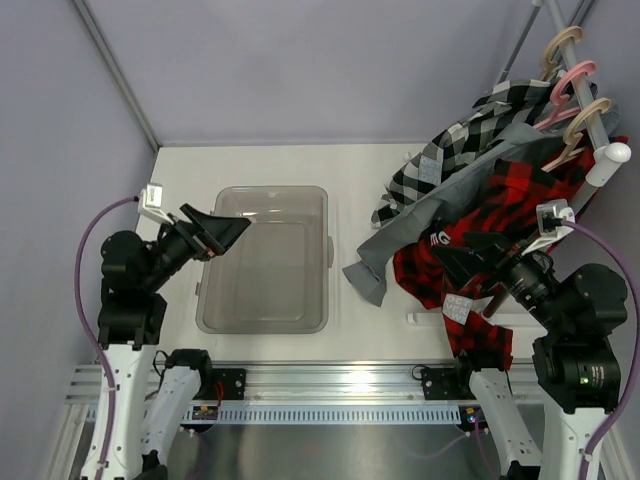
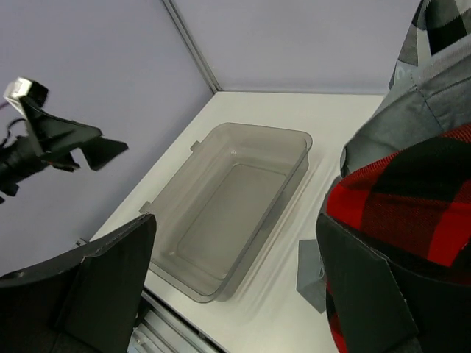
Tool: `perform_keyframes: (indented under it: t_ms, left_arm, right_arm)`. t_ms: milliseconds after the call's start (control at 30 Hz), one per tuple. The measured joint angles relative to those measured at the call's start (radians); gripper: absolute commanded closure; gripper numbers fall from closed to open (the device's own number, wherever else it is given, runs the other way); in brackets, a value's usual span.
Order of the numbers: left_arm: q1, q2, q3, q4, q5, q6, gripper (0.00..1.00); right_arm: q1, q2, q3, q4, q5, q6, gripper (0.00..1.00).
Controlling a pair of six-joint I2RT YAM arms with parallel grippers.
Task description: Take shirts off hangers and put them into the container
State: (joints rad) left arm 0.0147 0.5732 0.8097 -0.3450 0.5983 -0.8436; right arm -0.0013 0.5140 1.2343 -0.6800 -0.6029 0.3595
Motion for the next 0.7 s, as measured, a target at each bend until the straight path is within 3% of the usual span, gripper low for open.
perform_keyframes:
  t_ms: [100, 200, 300, 433, 700]
  left_arm:
    - [-0.124, 0.079, 0.127, 0.004, -0.052, 0.085, 0.01]
    - [-0.43, 0.26, 0.341, -0.061, -0.23, 0.203, 0.01]
    - [-0.615, 0.461, 0.572, -0.11, -0.377, 0.293, 0.01]
    - [-0.673, 0.621, 0.72, -0.129, -0.448, 0.362, 0.01]
    - [-0.719, 0.881, 0.987, -0.129, -0.435, 0.436, 0.01]
  right_arm:
    - [0.0, 0.003, -0.042, 0.003, -0.016, 0.0, 0.01]
    - [0.0, 0.008, -0.092, 0.006, -0.053, 0.009, 0.01]
    - [0.0, 0.035, -0.116, -0.004, -0.078, 0.003, 0.01]
    - [0.0, 0.028, -0.182, -0.006, -0.077, 0.0, 0.01]
    - [0.023, 0.019, -0.252, -0.004, -0.068, 0.021, 0.01]
